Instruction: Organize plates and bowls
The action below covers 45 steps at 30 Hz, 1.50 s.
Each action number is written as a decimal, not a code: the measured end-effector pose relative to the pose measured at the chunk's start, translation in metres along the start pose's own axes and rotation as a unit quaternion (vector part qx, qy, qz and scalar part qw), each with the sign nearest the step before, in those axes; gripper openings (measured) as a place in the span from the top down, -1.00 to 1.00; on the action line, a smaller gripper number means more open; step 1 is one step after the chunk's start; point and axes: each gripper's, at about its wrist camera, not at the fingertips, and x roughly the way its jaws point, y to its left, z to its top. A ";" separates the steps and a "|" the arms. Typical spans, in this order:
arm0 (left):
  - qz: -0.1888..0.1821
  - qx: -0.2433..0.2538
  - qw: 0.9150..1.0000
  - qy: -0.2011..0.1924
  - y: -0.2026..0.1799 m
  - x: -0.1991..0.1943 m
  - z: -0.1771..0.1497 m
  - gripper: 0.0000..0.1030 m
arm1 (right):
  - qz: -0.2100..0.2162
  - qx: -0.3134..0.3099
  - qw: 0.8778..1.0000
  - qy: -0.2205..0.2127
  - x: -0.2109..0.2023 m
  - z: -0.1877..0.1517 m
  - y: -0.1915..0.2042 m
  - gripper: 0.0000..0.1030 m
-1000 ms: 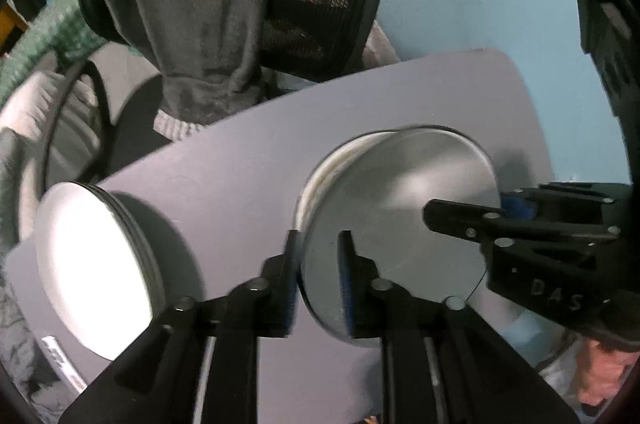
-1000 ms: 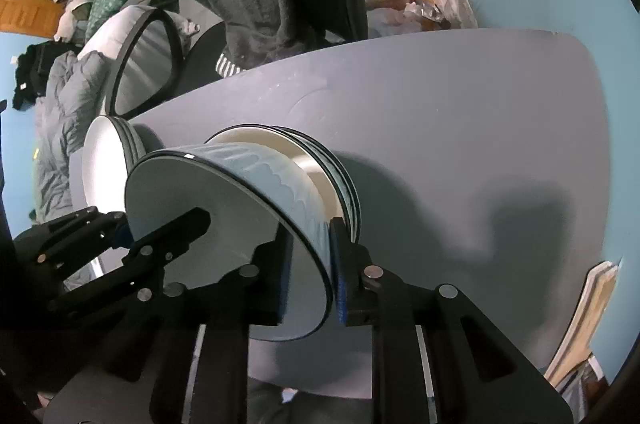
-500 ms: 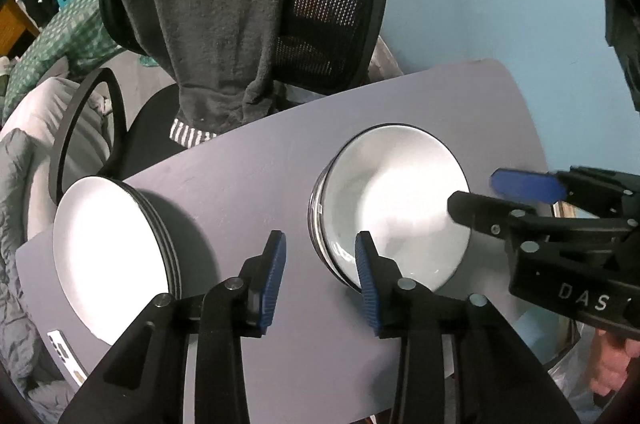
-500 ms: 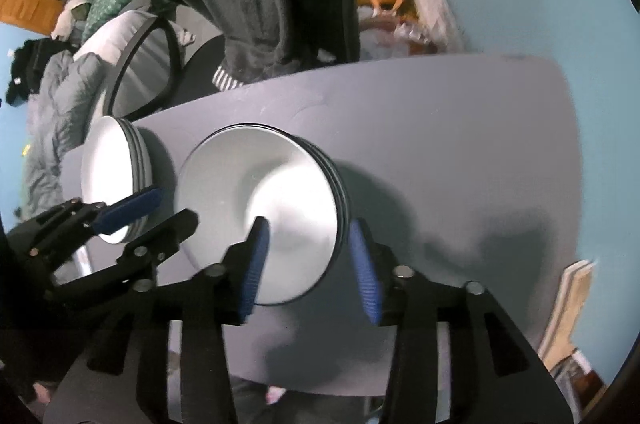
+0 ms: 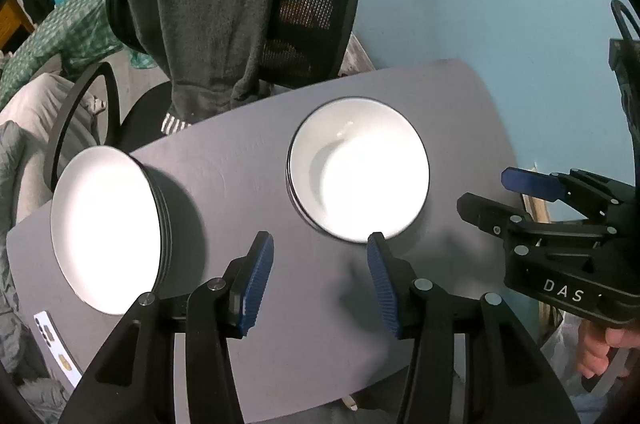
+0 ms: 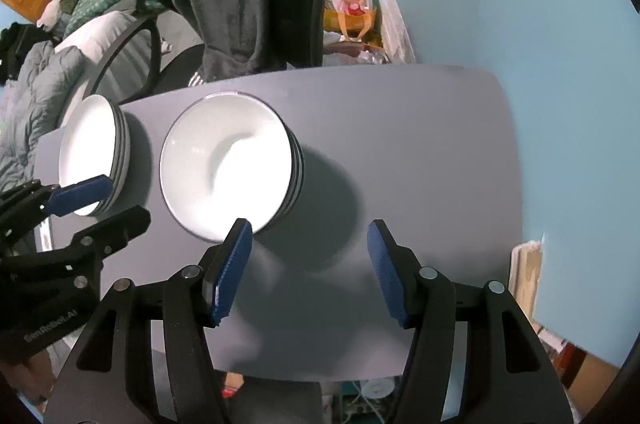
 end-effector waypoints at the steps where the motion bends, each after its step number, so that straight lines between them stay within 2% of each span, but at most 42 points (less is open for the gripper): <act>1: -0.001 -0.002 1.000 0.001 0.001 0.000 -0.002 0.03 | 0.000 0.001 1.000 0.001 0.000 -0.002 0.000 -0.16; 13: -0.010 -0.016 1.000 0.017 0.007 0.004 -0.017 0.03 | 0.009 0.013 1.000 0.006 0.002 -0.017 0.006 -0.16; 21: -0.016 -0.032 0.999 0.027 0.009 0.010 -0.008 0.01 | 0.010 0.011 1.000 0.007 0.004 -0.017 0.001 -0.16; 27: -0.025 -0.073 0.997 0.033 0.018 0.022 0.005 0.01 | 0.014 0.003 1.000 0.016 0.013 -0.004 -0.008 -0.17; 31: -0.029 -0.109 0.993 0.043 0.024 0.035 0.012 0.01 | 0.033 -0.011 0.999 0.026 0.025 0.012 -0.013 -0.17; 35: -0.033 -0.157 0.985 0.058 0.032 0.053 0.015 0.01 | 0.064 -0.034 0.996 0.043 0.044 0.032 -0.012 -0.17; 45: -0.035 -0.224 0.970 0.087 0.042 0.083 0.015 0.00 | 0.078 -0.106 0.988 0.075 0.087 0.065 -0.004 -0.17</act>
